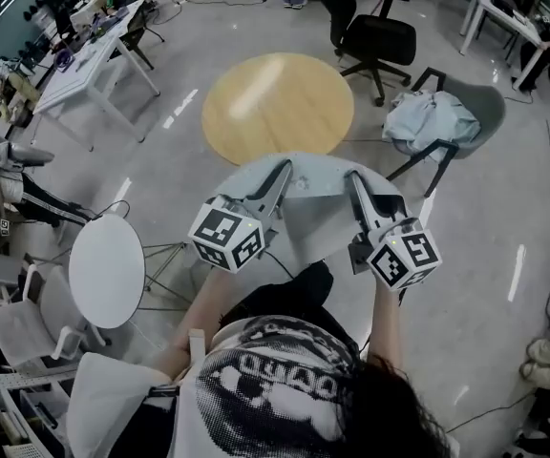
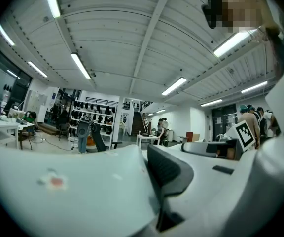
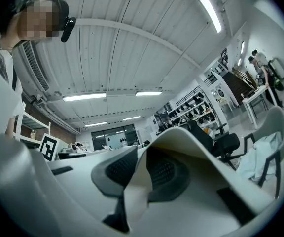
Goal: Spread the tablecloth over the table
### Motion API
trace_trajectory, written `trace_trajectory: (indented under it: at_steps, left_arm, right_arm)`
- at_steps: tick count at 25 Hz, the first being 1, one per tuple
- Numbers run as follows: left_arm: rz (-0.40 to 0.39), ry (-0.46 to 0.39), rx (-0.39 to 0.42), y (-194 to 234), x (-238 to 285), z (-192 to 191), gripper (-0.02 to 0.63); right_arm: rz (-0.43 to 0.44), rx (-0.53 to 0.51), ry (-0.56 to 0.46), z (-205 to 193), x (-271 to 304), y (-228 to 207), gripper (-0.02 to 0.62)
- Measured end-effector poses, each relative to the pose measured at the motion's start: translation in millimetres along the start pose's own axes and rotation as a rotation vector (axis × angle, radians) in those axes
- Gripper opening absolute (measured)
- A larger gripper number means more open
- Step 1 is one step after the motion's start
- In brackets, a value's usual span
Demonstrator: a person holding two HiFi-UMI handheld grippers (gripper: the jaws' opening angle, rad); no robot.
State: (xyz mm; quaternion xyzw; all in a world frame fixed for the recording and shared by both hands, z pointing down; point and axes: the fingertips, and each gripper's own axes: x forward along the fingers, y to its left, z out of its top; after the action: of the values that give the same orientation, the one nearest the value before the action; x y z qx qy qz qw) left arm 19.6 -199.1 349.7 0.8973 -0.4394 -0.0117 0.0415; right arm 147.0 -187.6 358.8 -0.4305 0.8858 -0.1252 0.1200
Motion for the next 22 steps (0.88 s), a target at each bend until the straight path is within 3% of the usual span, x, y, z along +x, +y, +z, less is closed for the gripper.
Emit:
trace_trajectory:
  at_steps: [5, 15, 22]
  left_arm:
    - [0.033, -0.030, 0.049, 39.4, 48.7, 14.0, 0.063]
    - [0.143, -0.109, -0.020, 159.3, 134.7, 53.7, 0.063]
    - [0.191, -0.137, 0.089, 245.3, 190.4, 92.8, 0.063]
  right_arm:
    - [0.024, -0.029, 0.023, 18.0, 56.6, -34.7, 0.061]
    - [0.180, -0.096, 0.083, 57.8, 213.0, -86.9, 0.063]
    - [0.257, -0.140, 0.088, 86.1, 321.7, -111.7, 0.068]
